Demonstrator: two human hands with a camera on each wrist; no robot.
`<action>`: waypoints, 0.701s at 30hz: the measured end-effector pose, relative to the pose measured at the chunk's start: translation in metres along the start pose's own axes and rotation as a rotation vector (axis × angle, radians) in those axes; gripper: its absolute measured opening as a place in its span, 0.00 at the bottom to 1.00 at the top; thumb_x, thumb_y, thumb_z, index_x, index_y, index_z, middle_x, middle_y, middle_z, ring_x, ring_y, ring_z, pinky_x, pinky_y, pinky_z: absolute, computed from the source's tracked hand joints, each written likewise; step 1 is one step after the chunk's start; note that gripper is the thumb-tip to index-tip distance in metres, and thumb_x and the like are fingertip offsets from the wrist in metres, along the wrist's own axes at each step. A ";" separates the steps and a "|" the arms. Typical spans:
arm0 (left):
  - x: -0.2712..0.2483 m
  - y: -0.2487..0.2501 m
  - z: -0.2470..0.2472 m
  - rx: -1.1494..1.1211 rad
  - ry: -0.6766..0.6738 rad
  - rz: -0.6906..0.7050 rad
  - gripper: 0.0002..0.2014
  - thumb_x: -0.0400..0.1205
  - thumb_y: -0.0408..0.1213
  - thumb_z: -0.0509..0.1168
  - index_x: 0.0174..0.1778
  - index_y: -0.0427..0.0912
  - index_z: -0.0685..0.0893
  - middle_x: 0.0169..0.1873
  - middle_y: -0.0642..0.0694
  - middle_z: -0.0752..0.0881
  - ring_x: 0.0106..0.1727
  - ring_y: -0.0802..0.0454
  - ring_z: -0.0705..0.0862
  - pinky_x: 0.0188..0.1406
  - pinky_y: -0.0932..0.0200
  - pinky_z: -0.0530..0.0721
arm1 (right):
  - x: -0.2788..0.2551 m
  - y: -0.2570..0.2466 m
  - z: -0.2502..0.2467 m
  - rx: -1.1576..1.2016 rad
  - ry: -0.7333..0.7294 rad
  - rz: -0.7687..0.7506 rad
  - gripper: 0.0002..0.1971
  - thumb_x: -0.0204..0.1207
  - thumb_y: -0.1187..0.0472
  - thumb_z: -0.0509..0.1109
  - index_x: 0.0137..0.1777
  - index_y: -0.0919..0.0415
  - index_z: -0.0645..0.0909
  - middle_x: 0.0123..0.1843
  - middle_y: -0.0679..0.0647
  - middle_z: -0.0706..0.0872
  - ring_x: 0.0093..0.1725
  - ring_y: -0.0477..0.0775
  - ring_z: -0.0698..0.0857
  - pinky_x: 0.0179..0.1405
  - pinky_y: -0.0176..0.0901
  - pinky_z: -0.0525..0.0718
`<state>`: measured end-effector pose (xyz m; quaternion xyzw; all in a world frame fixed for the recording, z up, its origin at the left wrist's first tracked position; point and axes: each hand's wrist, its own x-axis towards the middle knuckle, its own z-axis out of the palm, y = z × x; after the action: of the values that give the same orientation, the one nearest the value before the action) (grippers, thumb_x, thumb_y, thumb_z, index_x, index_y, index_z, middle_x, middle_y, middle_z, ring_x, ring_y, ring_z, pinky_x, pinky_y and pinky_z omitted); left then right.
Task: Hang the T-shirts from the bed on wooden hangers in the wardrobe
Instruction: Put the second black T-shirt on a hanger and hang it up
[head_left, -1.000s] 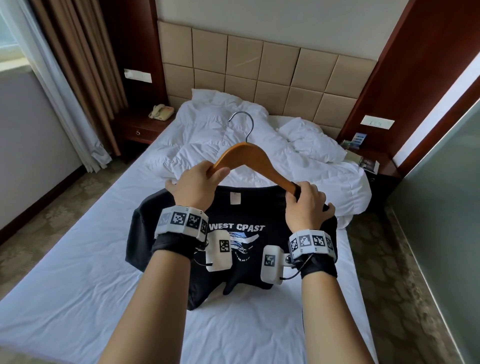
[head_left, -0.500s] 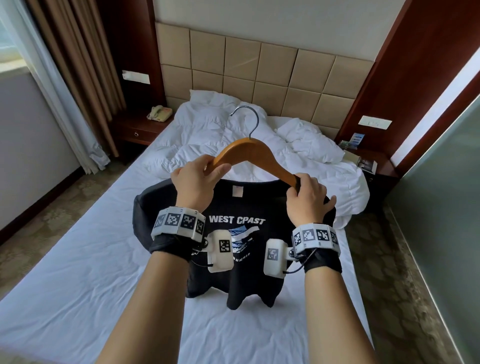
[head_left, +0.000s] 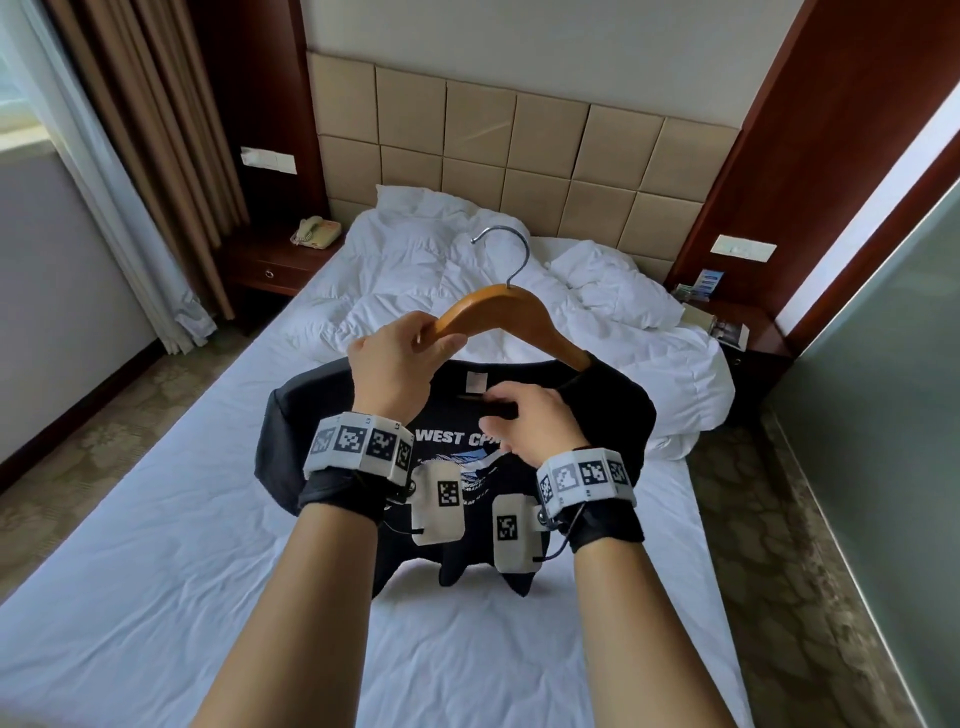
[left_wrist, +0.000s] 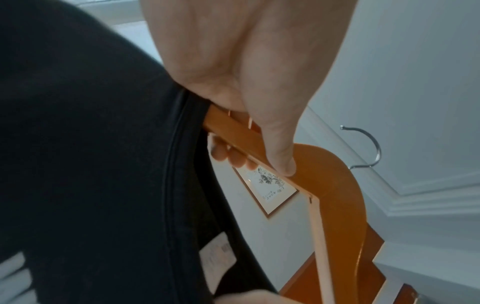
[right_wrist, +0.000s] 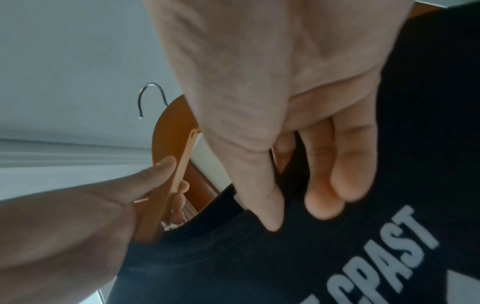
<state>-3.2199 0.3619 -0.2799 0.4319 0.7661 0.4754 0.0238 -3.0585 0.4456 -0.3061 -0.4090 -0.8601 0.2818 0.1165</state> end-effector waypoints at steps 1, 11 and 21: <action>0.000 -0.002 -0.002 0.007 -0.004 0.010 0.15 0.80 0.57 0.68 0.40 0.49 0.83 0.28 0.51 0.81 0.35 0.48 0.81 0.54 0.40 0.79 | 0.000 0.000 0.002 -0.029 0.011 0.002 0.12 0.76 0.52 0.75 0.59 0.45 0.87 0.55 0.51 0.90 0.53 0.57 0.88 0.58 0.52 0.86; -0.008 -0.002 -0.012 0.256 -0.053 0.018 0.15 0.84 0.60 0.60 0.41 0.53 0.76 0.33 0.54 0.79 0.44 0.49 0.77 0.55 0.44 0.68 | -0.002 -0.010 -0.011 0.235 0.197 -0.104 0.03 0.76 0.57 0.76 0.48 0.50 0.90 0.48 0.43 0.91 0.51 0.47 0.88 0.58 0.44 0.85; -0.015 -0.005 -0.009 0.220 -0.052 0.066 0.17 0.83 0.58 0.62 0.42 0.47 0.77 0.41 0.52 0.77 0.41 0.49 0.78 0.36 0.52 0.73 | -0.010 0.000 -0.014 0.251 0.189 -0.045 0.04 0.79 0.61 0.73 0.50 0.54 0.90 0.45 0.42 0.90 0.49 0.44 0.87 0.53 0.33 0.82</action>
<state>-3.2178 0.3446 -0.2845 0.4690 0.7981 0.3778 -0.0196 -3.0460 0.4435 -0.2947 -0.3965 -0.8122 0.3446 0.2537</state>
